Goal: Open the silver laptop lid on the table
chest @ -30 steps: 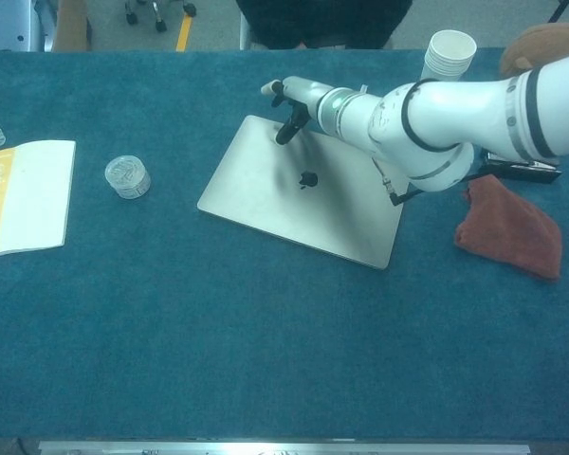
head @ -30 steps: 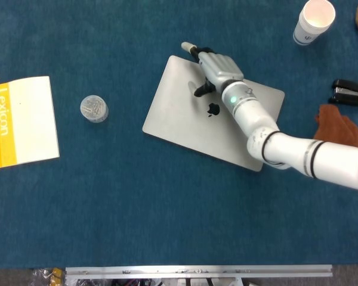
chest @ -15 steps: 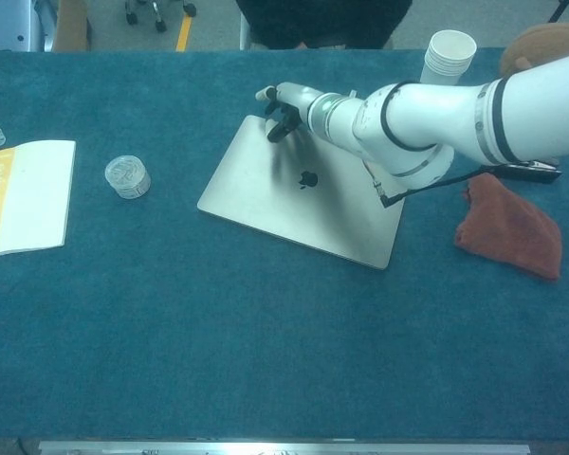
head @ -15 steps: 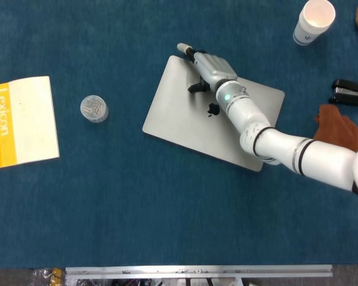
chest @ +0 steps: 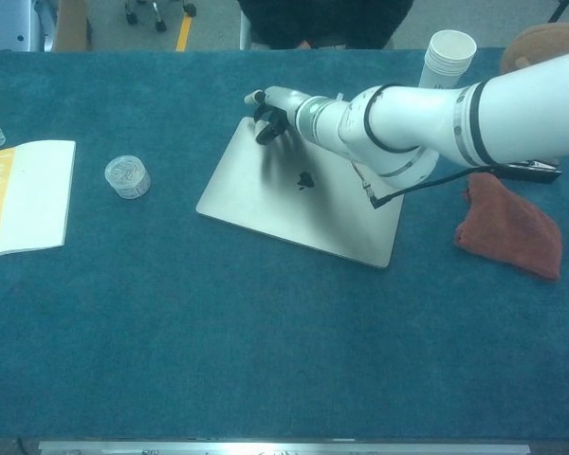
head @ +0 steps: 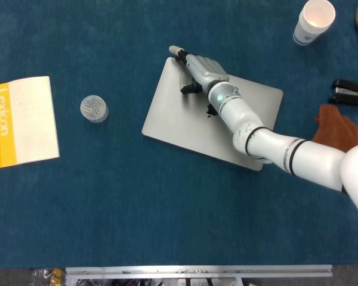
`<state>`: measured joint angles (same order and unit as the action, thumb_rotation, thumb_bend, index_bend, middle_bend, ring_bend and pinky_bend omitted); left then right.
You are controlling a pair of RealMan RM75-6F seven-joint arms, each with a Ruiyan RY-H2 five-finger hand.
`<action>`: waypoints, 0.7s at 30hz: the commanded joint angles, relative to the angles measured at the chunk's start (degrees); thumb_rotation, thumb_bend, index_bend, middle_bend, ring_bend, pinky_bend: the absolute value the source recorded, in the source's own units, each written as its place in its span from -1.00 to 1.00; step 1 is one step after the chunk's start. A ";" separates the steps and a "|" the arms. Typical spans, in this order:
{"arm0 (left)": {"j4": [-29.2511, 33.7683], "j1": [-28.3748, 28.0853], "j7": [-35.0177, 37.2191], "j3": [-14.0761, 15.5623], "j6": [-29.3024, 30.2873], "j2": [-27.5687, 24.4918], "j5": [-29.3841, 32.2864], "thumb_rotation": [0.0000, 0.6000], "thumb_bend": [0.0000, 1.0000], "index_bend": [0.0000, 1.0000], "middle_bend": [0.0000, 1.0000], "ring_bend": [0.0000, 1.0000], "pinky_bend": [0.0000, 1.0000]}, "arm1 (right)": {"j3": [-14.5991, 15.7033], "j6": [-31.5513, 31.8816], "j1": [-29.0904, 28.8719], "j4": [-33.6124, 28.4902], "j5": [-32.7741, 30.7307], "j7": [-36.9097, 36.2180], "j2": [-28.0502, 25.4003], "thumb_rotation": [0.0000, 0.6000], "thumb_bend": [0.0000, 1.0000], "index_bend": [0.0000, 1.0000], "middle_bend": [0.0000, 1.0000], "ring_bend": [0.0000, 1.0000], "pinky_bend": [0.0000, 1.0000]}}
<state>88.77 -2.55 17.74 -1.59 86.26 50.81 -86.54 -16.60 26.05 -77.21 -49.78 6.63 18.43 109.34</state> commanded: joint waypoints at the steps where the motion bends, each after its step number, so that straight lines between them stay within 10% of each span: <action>1: -0.20 0.06 0.20 -0.03 0.11 0.06 0.03 1.00 -0.23 -0.84 -0.88 -1.00 -0.86 | -0.03 0.02 -0.24 0.05 0.09 -0.29 0.13 1.00 0.44 -1.00 -0.59 -0.76 -0.71; 21: -1.62 0.65 1.49 -0.03 0.52 0.32 0.34 1.00 -0.23 -0.84 -0.88 -1.00 -0.86 | -1.81 -1.37 -2.61 0.63 1.58 -3.88 2.27 1.00 0.45 -1.00 -0.59 -0.74 -0.68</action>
<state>87.17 -1.90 19.21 -1.61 86.76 51.12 -86.20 -18.38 24.73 -79.76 -49.15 8.17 14.60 111.56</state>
